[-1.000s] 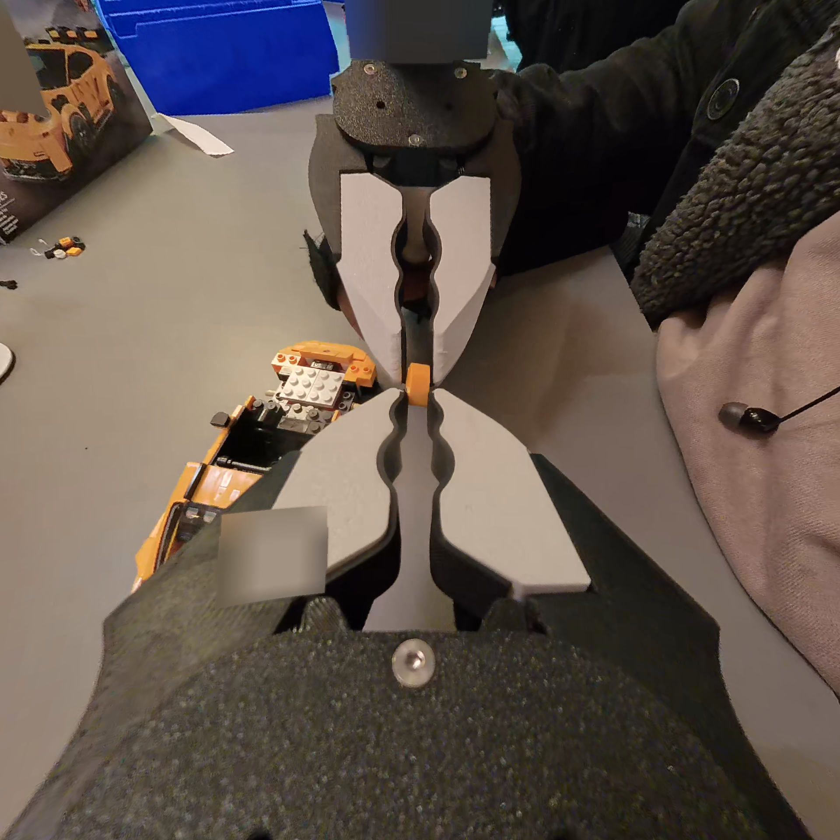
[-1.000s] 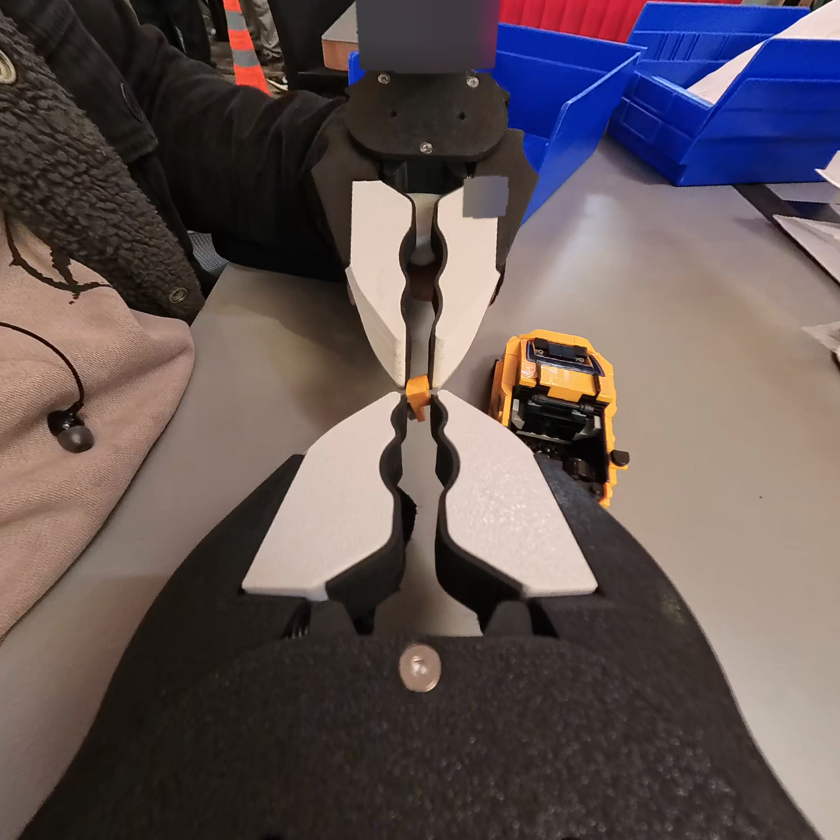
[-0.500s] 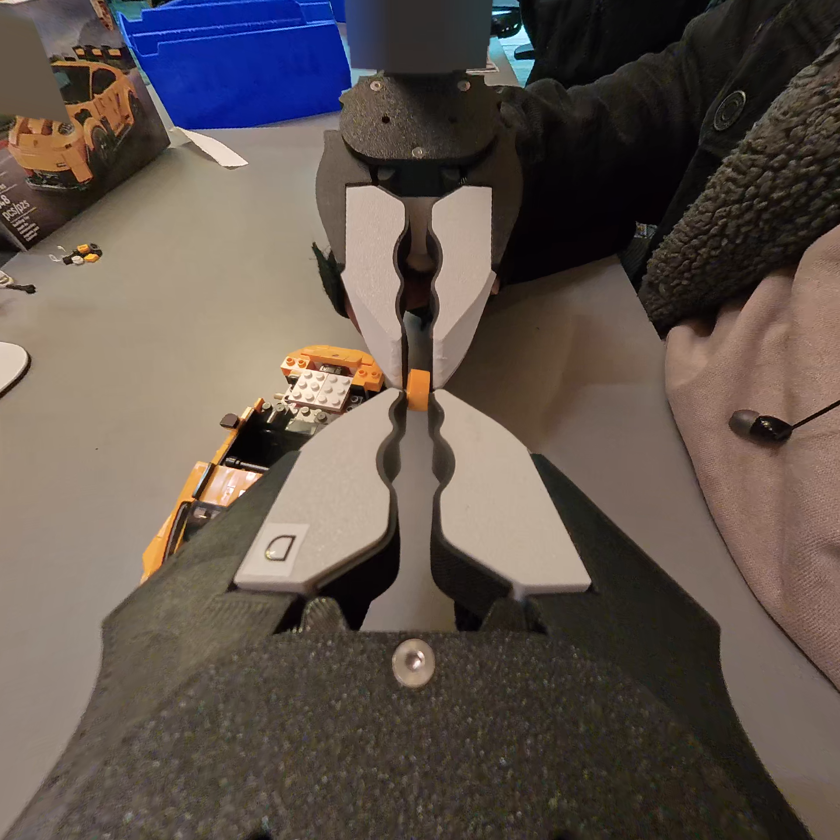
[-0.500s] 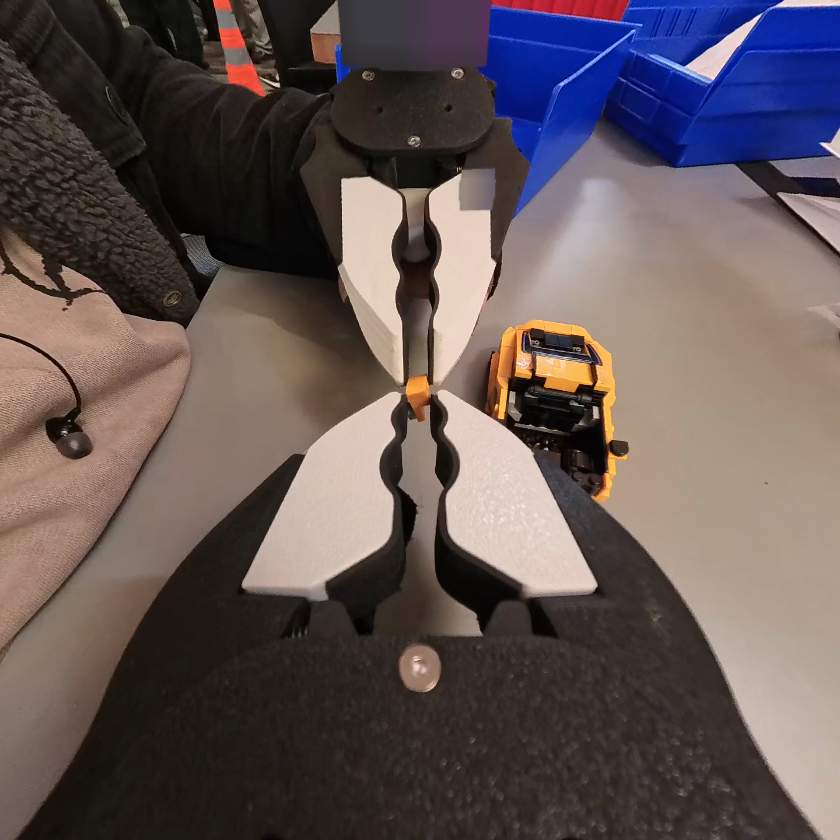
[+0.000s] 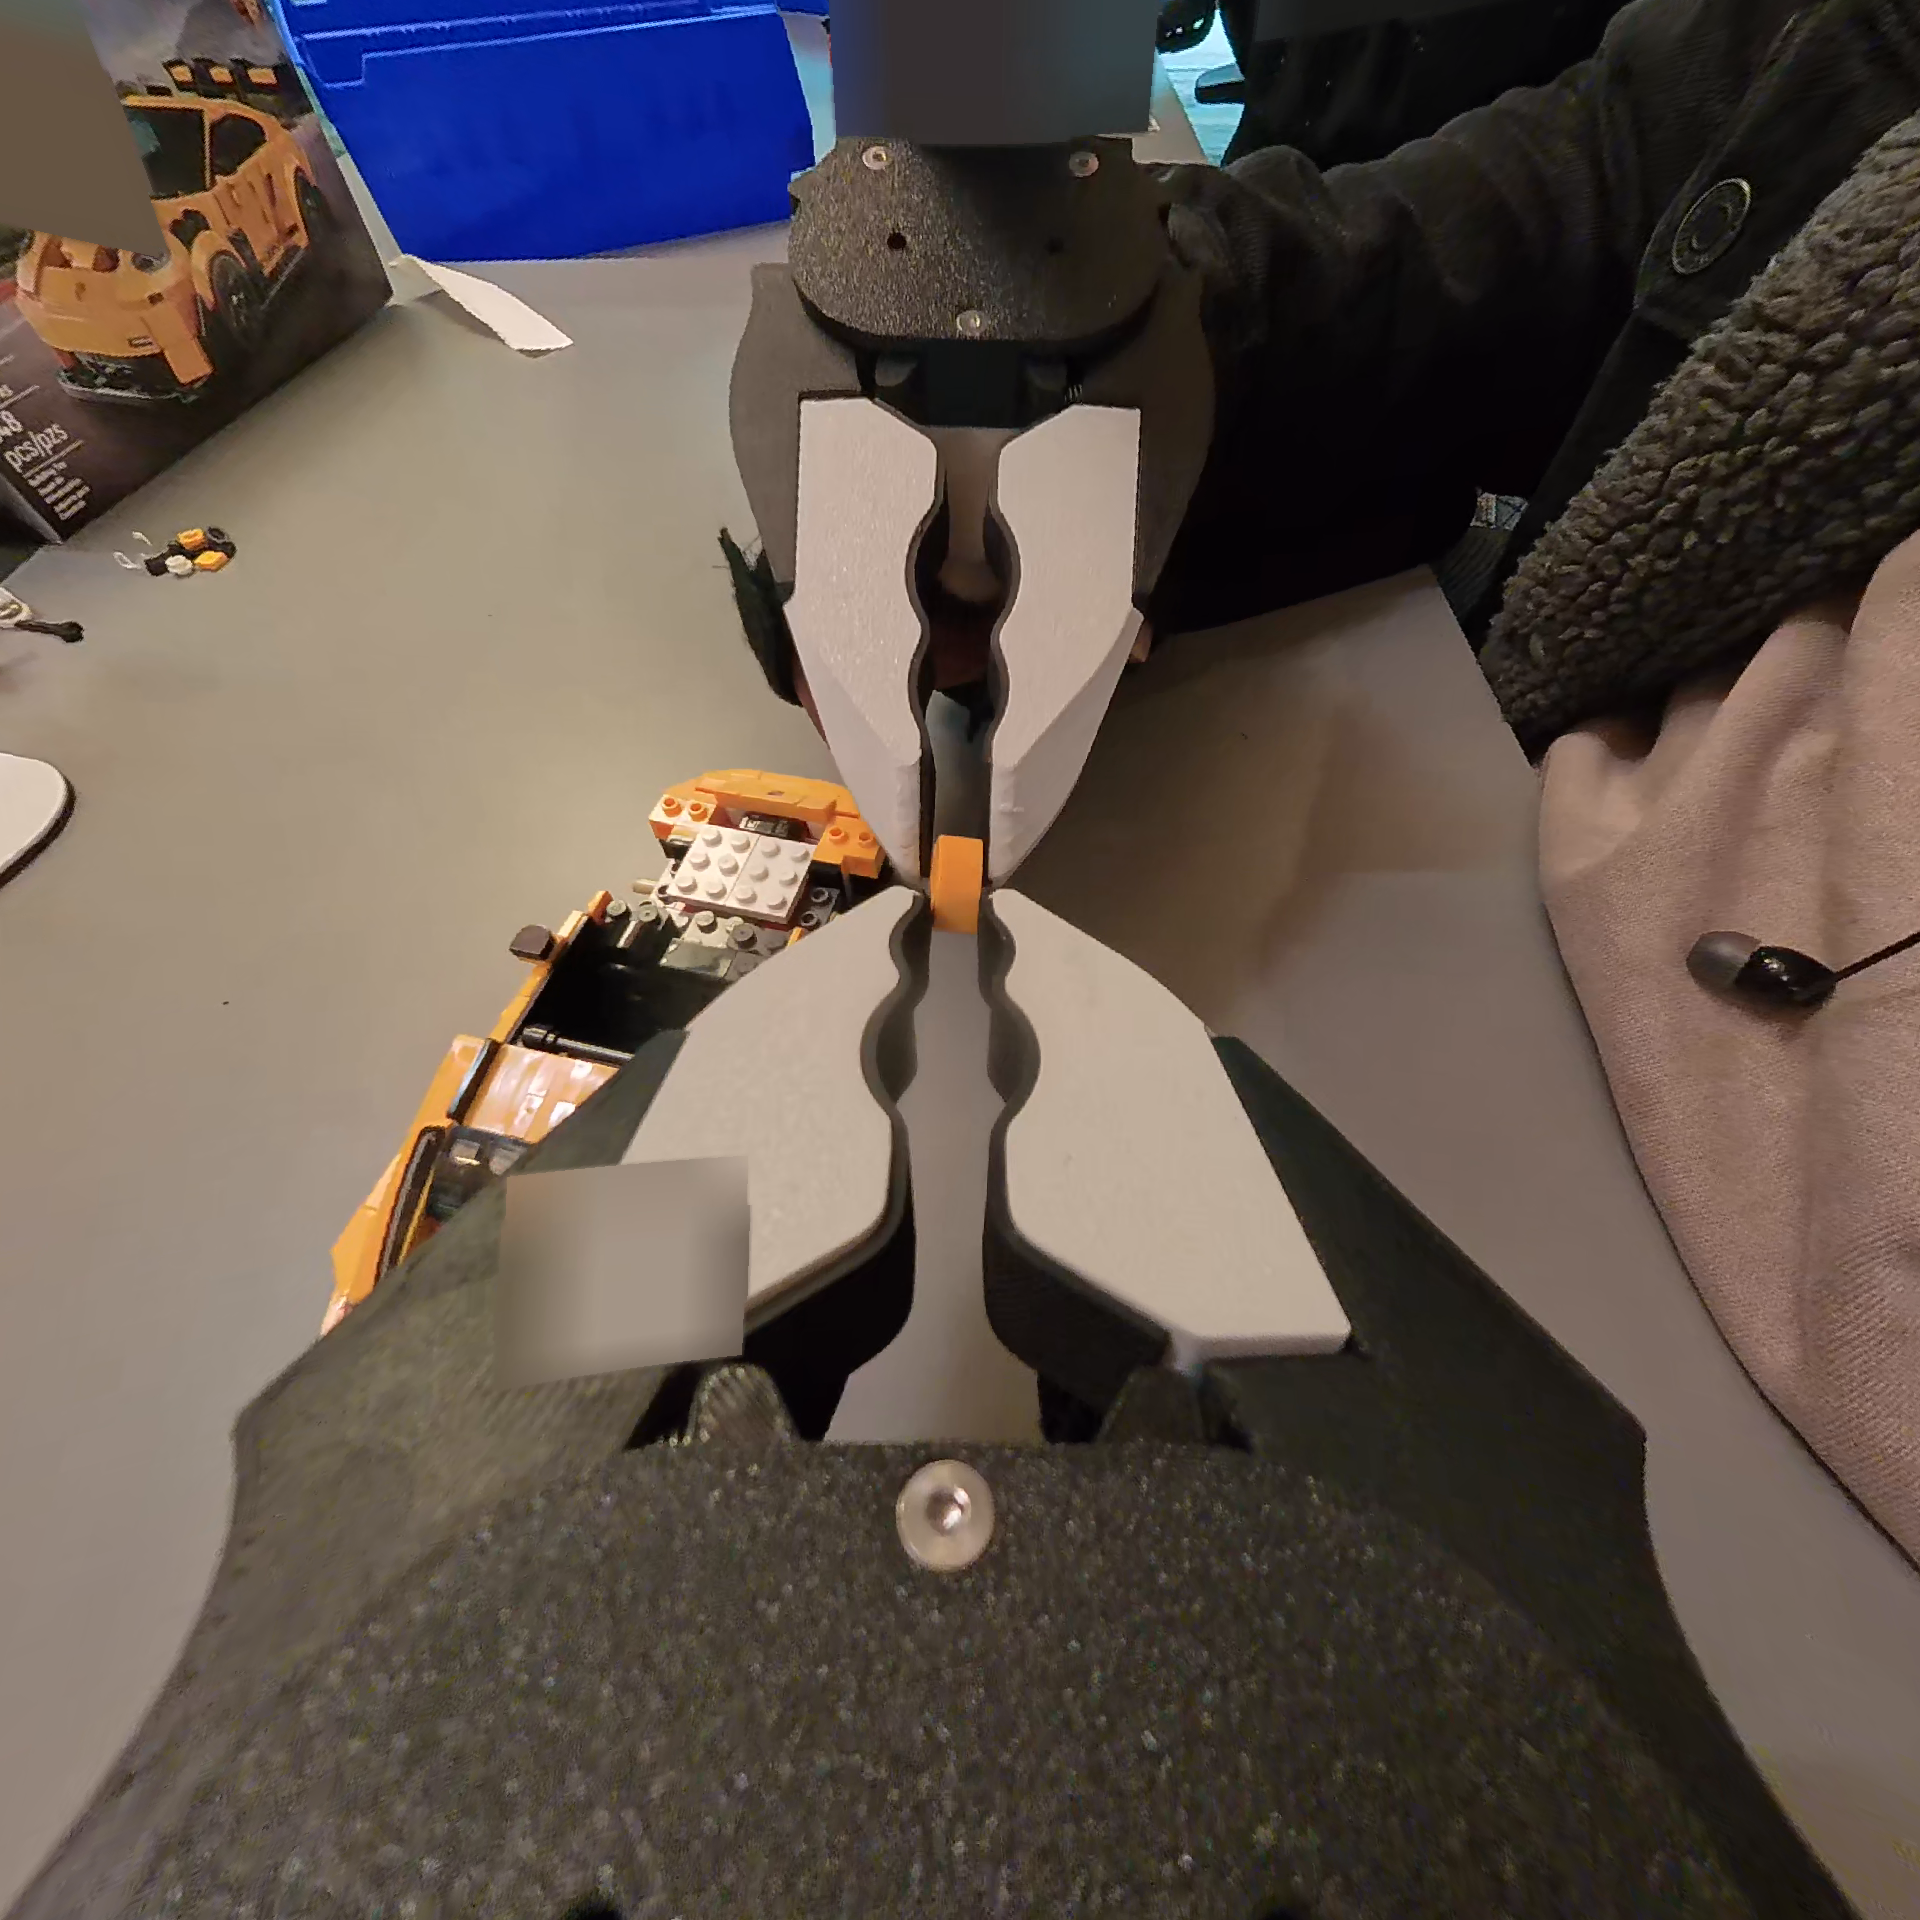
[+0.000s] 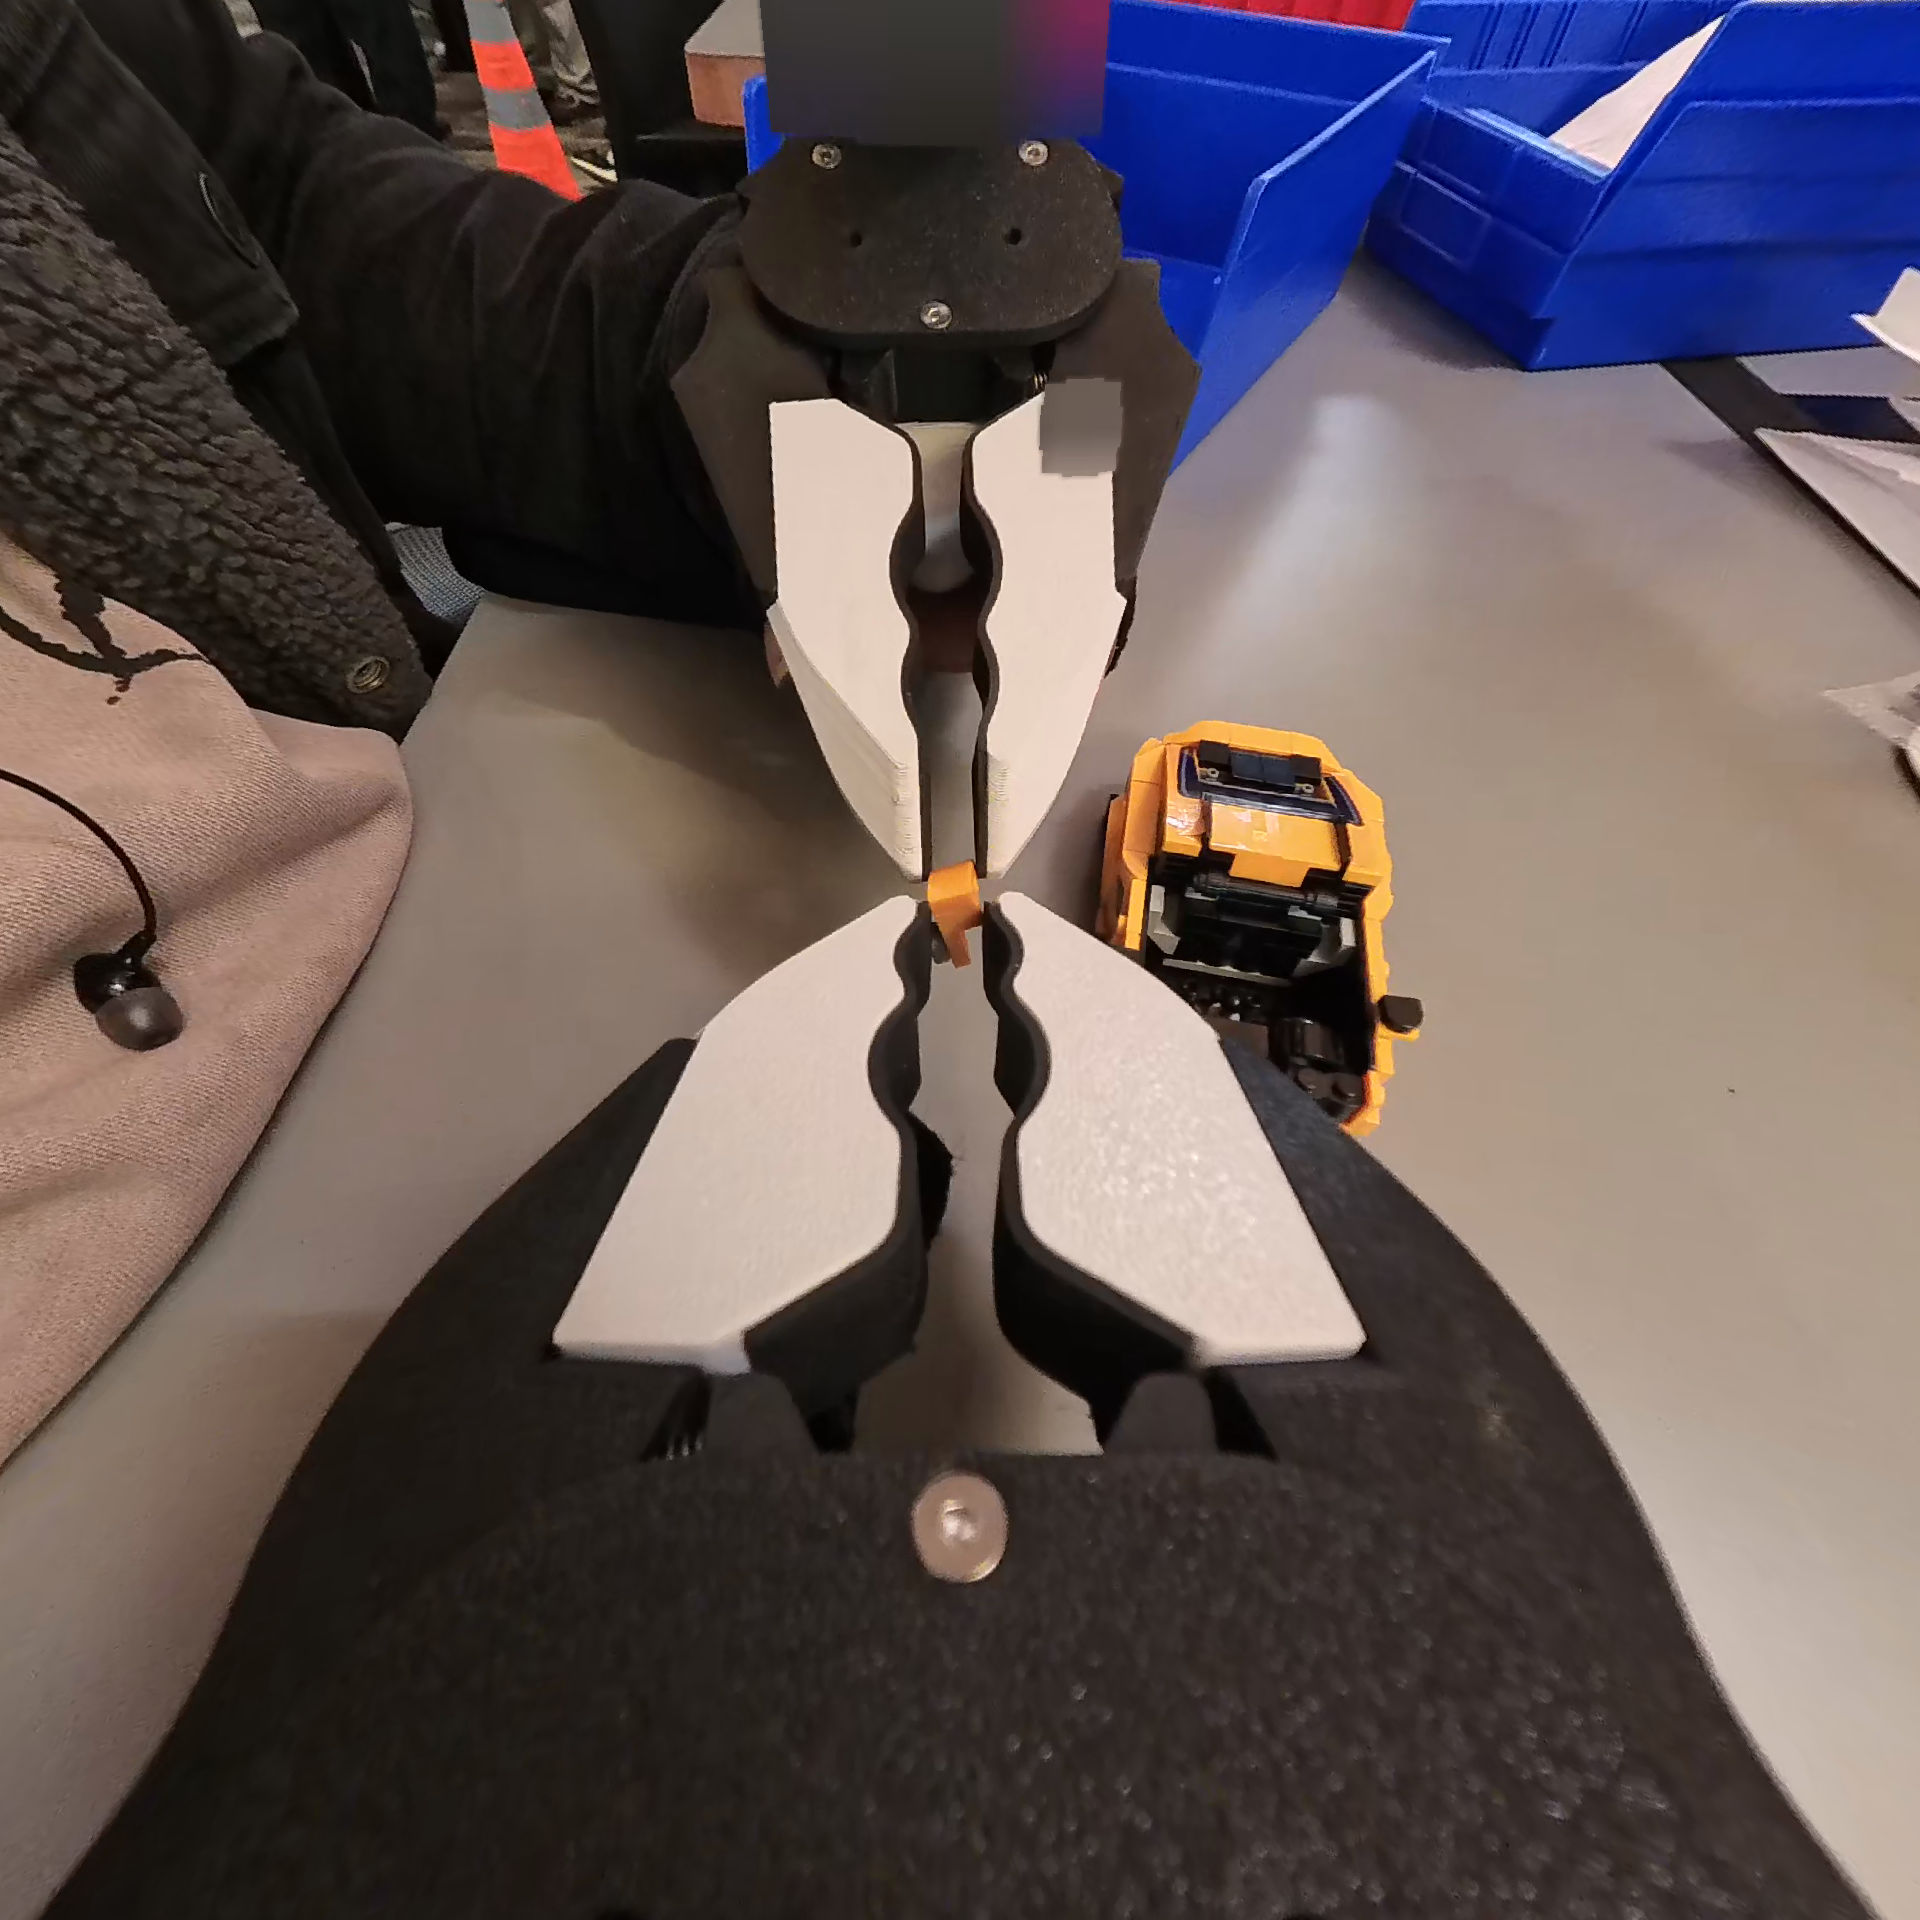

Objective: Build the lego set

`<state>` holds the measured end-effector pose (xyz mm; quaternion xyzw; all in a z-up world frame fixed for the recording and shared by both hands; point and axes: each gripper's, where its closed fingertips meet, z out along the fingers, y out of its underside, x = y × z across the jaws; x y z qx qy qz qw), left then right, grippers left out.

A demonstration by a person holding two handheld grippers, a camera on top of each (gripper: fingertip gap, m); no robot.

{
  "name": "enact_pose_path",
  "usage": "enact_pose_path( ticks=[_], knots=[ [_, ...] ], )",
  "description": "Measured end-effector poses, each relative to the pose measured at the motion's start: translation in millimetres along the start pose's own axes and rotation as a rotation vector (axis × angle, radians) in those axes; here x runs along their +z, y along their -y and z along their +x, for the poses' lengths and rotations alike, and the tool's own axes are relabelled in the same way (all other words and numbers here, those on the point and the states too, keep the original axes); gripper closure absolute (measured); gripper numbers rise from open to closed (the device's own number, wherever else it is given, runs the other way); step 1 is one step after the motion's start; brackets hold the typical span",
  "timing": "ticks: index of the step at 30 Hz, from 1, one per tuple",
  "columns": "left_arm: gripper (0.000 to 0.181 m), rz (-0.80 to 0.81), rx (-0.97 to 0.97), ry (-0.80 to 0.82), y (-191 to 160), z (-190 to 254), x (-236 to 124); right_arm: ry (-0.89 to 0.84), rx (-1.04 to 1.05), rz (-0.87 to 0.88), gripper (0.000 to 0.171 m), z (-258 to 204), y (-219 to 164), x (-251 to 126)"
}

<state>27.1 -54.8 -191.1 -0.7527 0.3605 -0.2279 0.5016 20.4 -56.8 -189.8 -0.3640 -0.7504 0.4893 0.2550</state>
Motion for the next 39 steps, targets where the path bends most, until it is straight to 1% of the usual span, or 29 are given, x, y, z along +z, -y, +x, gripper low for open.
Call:
enact_pose_path(
  ticks=[15, 24, 29, 33, 39],
  knots=[
    [0.173, -0.005, -0.011, 0.015, 0, -3, -1, -0.025, -0.001, 0.013, 0.162, 4, 2, -1],
    [0.174, 0.017, -0.110, 0.023, 1, -11, -3, -0.078, 0.007, 0.035, 0.165, 14, 6, -4],
    [0.174, 0.027, -0.147, 0.035, 0, -17, -5, -0.083, 0.022, -0.007, 0.157, 18, -1, -5],
    [0.174, 0.003, -0.122, 0.069, -4, -20, -4, -0.104, -0.008, -0.067, 0.157, 19, -9, -3],
    [0.174, -0.071, 0.009, 0.164, -12, -26, -2, -0.125, -0.032, -0.130, 0.157, 22, -19, -1]
  ],
)
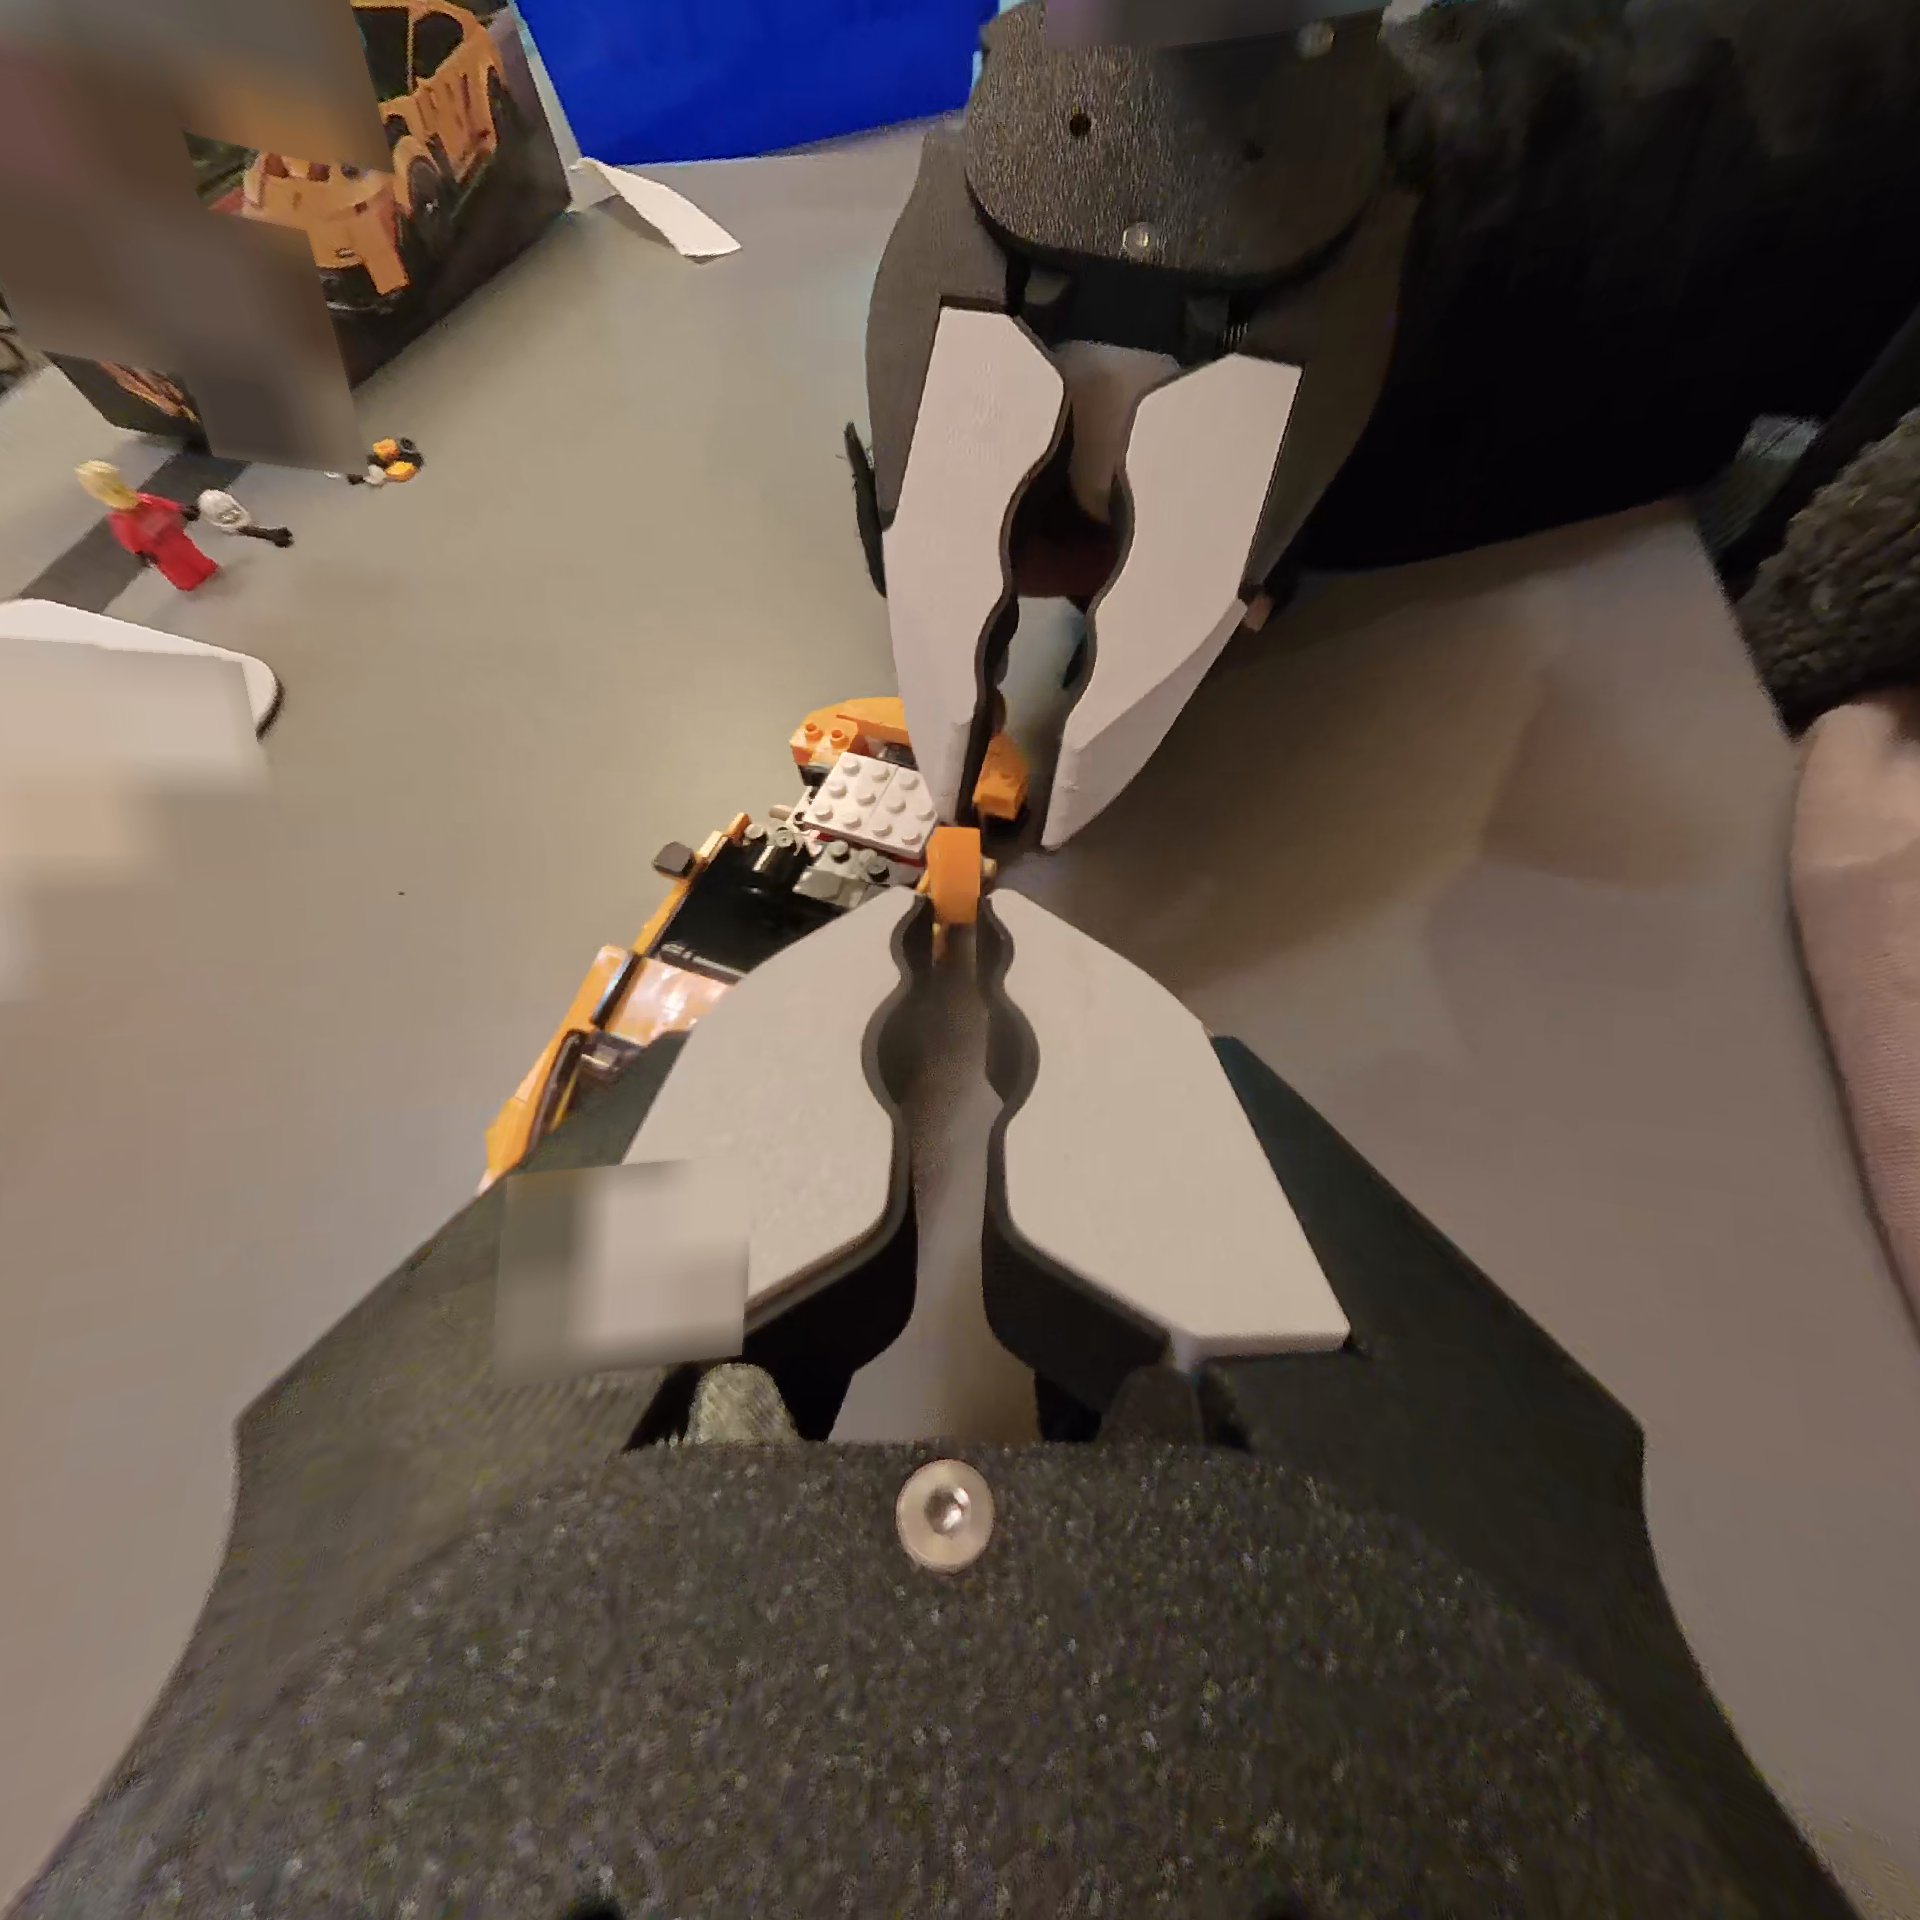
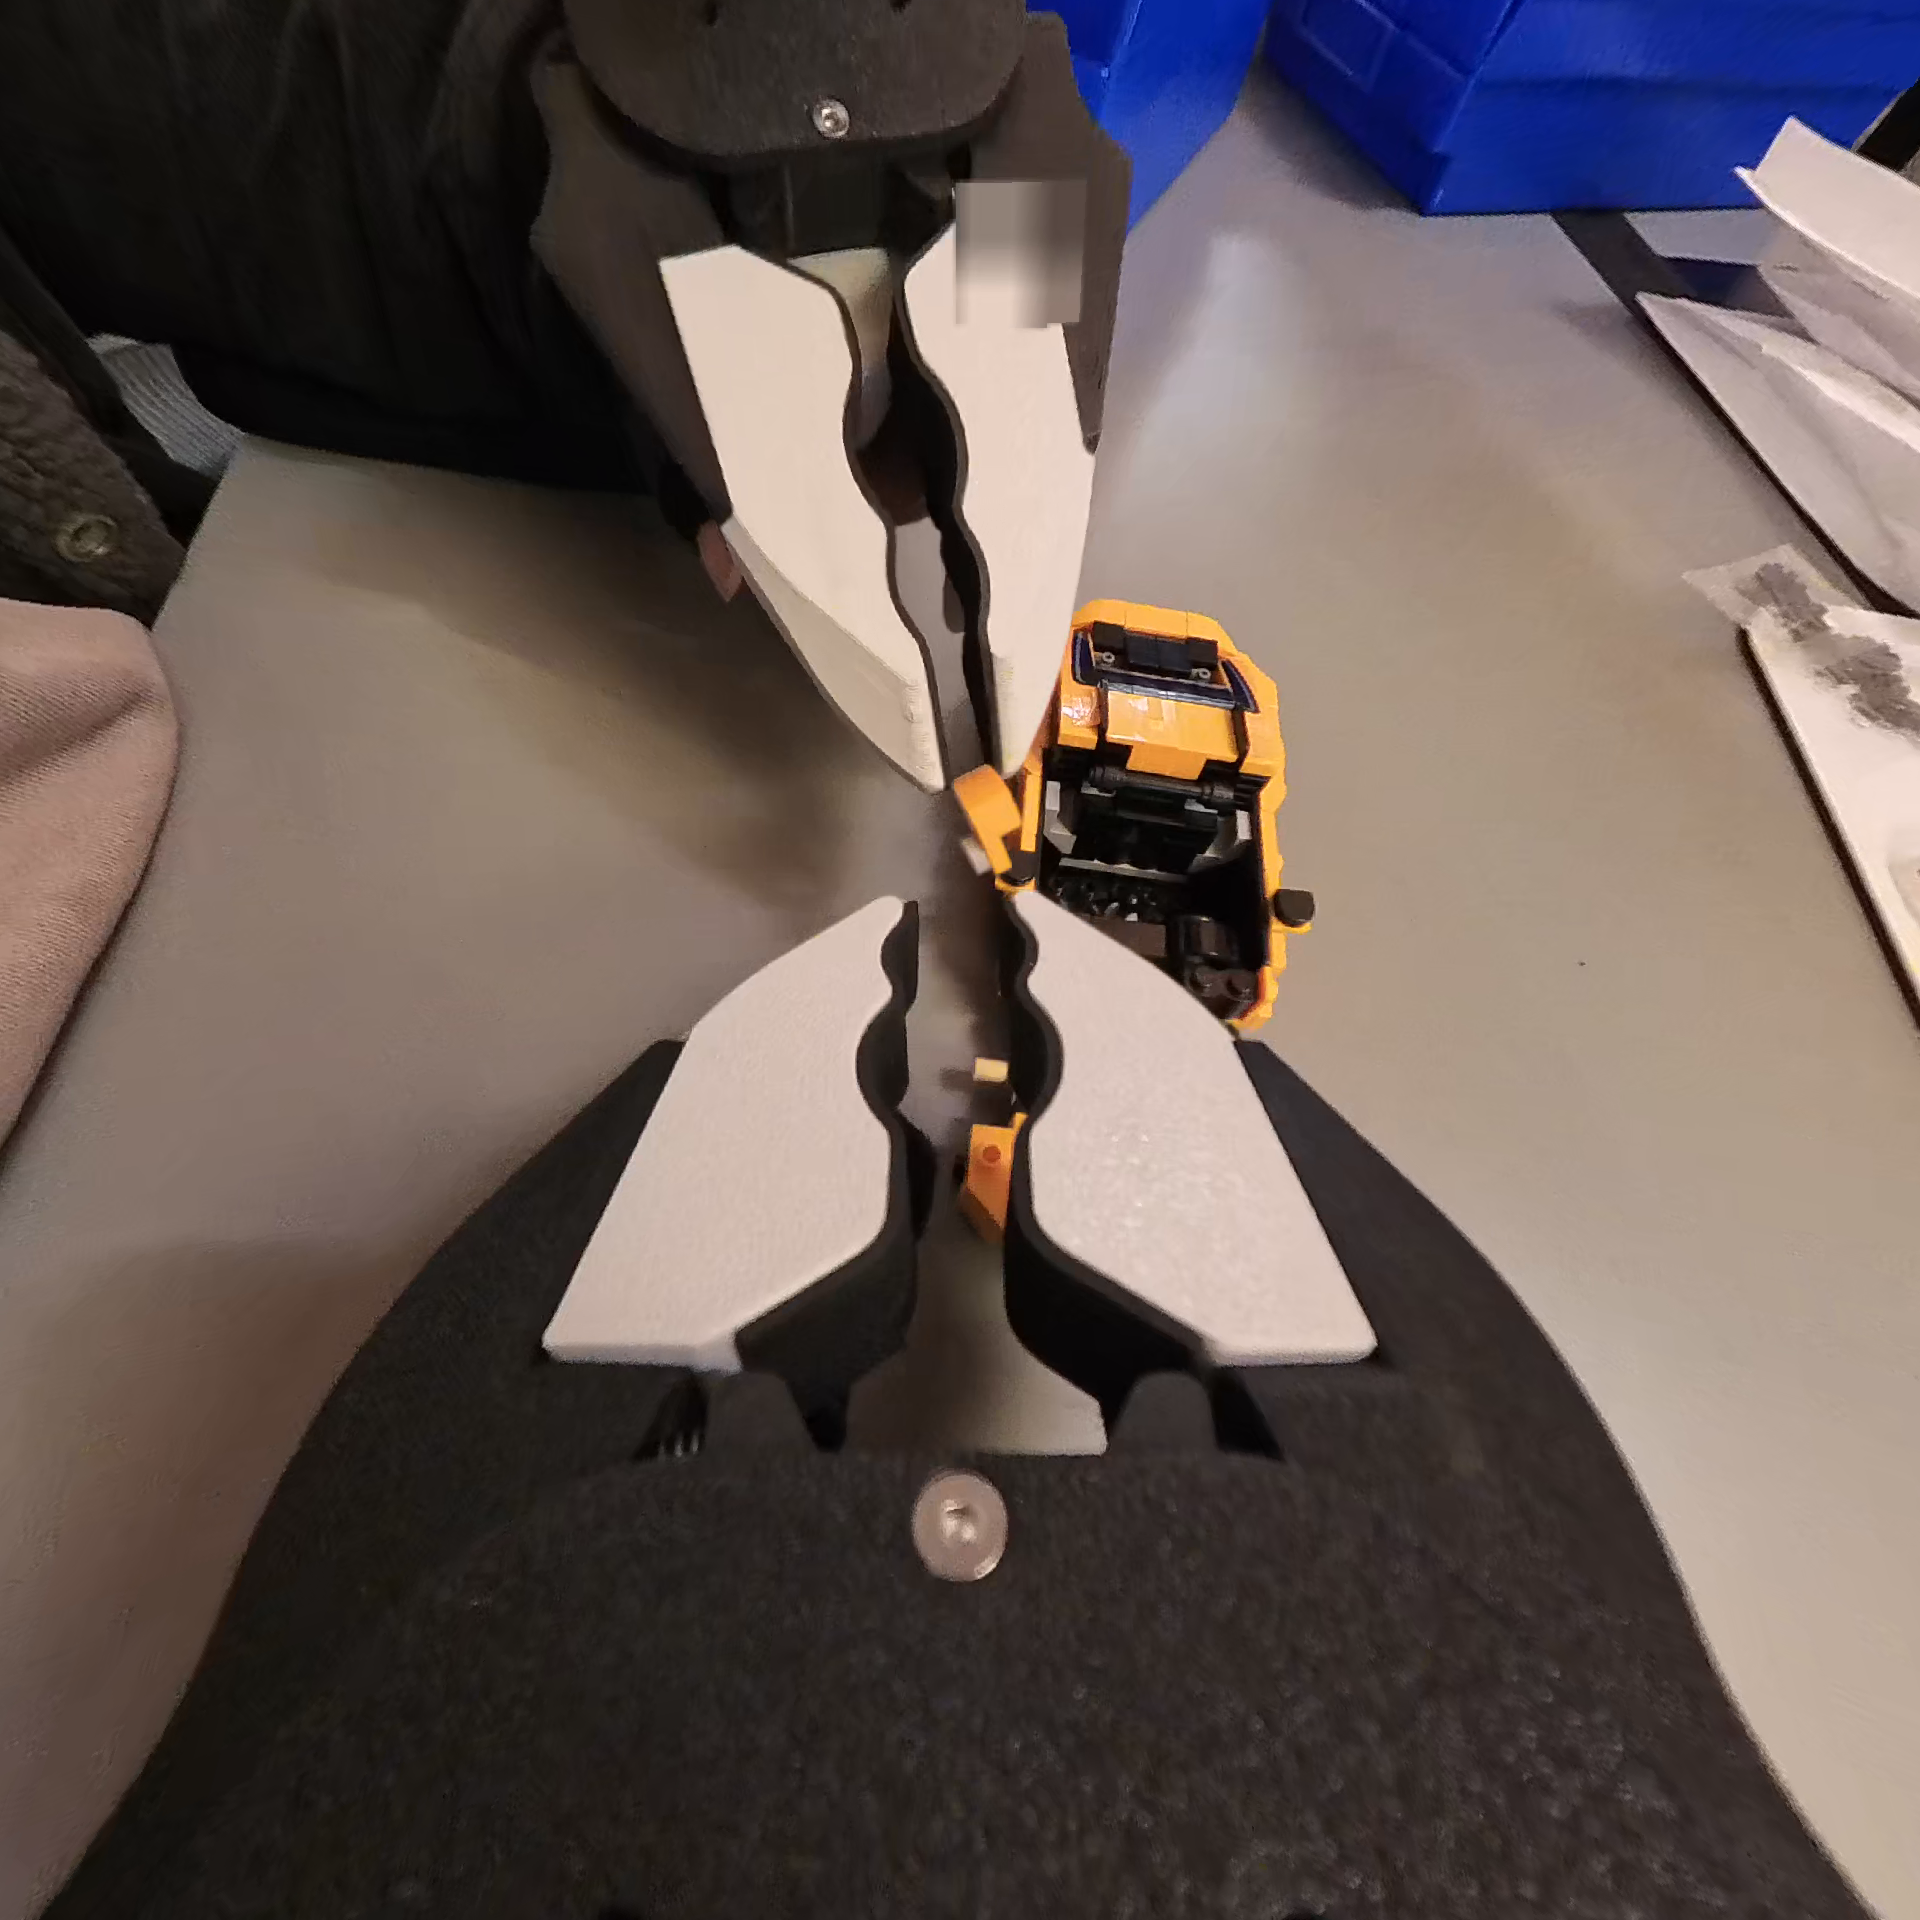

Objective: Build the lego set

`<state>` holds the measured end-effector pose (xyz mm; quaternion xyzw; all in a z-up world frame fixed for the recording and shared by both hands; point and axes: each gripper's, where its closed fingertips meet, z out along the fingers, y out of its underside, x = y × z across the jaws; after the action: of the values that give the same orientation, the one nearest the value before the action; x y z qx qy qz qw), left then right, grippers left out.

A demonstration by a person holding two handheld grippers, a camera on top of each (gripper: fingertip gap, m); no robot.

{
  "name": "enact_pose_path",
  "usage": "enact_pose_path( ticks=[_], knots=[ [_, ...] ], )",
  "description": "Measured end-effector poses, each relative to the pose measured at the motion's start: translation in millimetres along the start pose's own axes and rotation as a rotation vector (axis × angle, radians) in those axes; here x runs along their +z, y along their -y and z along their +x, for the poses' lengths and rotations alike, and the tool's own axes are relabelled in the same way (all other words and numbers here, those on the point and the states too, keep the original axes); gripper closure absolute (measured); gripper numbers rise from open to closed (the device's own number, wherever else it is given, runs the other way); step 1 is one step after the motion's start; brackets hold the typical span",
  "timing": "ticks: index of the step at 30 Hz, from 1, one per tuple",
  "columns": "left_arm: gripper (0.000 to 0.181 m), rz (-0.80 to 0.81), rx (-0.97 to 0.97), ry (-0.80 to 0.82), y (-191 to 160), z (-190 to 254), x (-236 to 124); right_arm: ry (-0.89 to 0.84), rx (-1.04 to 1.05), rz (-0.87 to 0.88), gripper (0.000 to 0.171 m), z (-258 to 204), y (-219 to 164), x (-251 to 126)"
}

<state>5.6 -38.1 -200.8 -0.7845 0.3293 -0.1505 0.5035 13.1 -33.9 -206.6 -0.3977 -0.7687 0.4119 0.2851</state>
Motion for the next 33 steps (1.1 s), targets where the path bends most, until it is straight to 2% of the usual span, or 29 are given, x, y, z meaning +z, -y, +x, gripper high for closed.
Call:
enact_pose_path(
  ticks=[5, 15, 25, 31, 33],
  knots=[
    [0.174, -0.029, 0.094, 0.062, -1, -2, 2, -0.010, -0.008, -0.033, 0.157, 1, -5, 2],
    [0.174, -0.025, 0.019, 0.003, -2, 3, 5, -0.055, -0.056, -0.056, 0.159, 4, -6, 4],
    [0.174, -0.077, 0.029, -0.010, -8, 7, 13, -0.128, -0.230, -0.169, 0.157, 4, -10, 7],
    [0.174, -0.089, 0.023, -0.031, -9, 10, 15, -0.113, -0.256, -0.139, 0.155, -1, -4, 9],
    [0.174, -0.096, 0.028, -0.035, -10, 12, 16, -0.115, -0.259, -0.140, 0.159, -2, -4, 10]
  ],
)
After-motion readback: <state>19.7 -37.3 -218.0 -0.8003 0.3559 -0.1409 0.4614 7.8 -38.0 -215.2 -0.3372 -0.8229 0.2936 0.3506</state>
